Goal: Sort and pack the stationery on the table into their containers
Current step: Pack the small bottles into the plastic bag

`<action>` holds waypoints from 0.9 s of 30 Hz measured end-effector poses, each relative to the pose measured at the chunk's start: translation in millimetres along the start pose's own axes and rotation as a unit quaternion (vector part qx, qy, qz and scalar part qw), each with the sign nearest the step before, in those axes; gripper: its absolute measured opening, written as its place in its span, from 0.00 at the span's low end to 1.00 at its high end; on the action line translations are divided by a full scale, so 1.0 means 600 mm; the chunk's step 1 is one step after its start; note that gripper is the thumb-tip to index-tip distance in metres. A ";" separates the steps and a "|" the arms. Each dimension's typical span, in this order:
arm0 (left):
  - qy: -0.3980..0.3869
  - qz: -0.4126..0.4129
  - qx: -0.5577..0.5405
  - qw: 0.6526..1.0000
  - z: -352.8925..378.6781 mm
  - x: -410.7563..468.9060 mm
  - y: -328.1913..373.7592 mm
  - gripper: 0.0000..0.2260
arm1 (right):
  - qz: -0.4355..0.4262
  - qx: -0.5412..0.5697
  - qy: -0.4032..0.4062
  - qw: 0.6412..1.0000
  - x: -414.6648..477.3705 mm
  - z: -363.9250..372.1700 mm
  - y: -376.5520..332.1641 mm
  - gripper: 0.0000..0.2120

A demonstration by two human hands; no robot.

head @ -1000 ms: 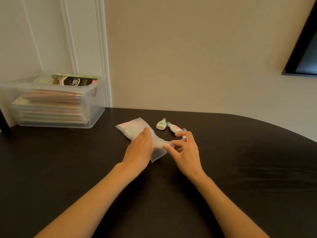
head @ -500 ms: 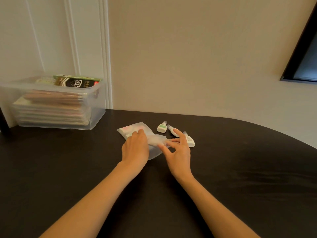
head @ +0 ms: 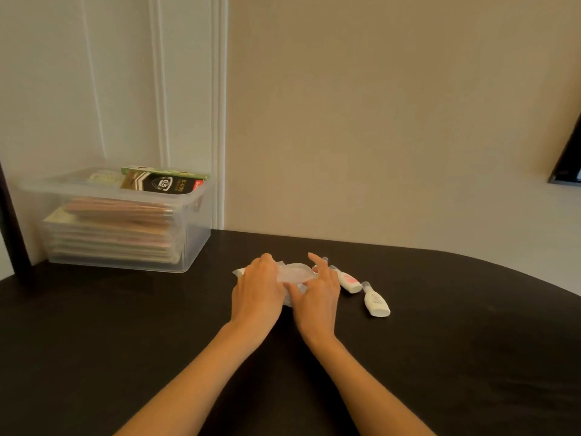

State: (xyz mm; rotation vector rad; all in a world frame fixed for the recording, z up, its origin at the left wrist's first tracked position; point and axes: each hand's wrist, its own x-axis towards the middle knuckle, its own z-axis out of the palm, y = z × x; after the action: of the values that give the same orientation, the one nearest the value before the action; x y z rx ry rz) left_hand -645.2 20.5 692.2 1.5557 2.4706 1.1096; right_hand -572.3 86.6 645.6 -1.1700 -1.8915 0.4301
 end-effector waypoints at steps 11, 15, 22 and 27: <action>-0.073 -0.056 0.014 0.996 0.045 0.046 -0.046 0.22 | 0.036 0.006 -0.006 0.999 0.021 0.036 0.016 0.06; -0.037 -0.048 0.003 0.998 0.065 0.051 -0.059 0.08 | 0.001 -0.043 -0.081 0.996 0.020 0.033 0.025 0.09; 0.017 0.026 -0.158 0.987 0.060 0.035 -0.055 0.01 | -0.047 -0.080 -0.051 0.994 0.021 0.028 0.003 0.11; 0.001 0.063 -0.186 0.981 0.065 0.031 -0.062 0.07 | -0.021 -0.125 -0.028 0.992 0.044 0.031 -0.004 0.10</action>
State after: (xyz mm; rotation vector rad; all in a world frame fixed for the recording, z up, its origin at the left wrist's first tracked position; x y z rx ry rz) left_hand -669.3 47.5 648.1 1.6061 2.0304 1.4857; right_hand -593.9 110.4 649.3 -1.2877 -2.0594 0.2074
